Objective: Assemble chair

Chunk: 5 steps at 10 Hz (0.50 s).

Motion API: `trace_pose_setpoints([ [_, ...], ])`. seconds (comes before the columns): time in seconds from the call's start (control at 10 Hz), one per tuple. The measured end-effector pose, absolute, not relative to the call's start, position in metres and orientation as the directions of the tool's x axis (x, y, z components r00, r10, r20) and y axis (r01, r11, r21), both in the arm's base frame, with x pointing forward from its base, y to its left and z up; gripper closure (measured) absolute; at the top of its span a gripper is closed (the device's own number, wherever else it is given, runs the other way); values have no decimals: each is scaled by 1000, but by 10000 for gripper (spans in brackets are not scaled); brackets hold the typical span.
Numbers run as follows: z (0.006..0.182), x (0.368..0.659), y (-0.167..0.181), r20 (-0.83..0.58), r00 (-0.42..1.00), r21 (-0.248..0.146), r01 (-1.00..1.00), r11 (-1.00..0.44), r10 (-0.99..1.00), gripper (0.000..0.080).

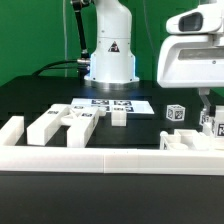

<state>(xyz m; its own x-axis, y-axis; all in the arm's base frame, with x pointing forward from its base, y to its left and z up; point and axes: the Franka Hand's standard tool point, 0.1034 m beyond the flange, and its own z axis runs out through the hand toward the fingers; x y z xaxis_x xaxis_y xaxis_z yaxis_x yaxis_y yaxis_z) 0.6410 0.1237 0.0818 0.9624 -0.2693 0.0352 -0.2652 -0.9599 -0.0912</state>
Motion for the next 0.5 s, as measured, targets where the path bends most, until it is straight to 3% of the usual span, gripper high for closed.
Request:
trace_pose_setpoints([
  [0.5, 81, 640, 121, -8, 739, -107, -670, -735, -673, 510],
])
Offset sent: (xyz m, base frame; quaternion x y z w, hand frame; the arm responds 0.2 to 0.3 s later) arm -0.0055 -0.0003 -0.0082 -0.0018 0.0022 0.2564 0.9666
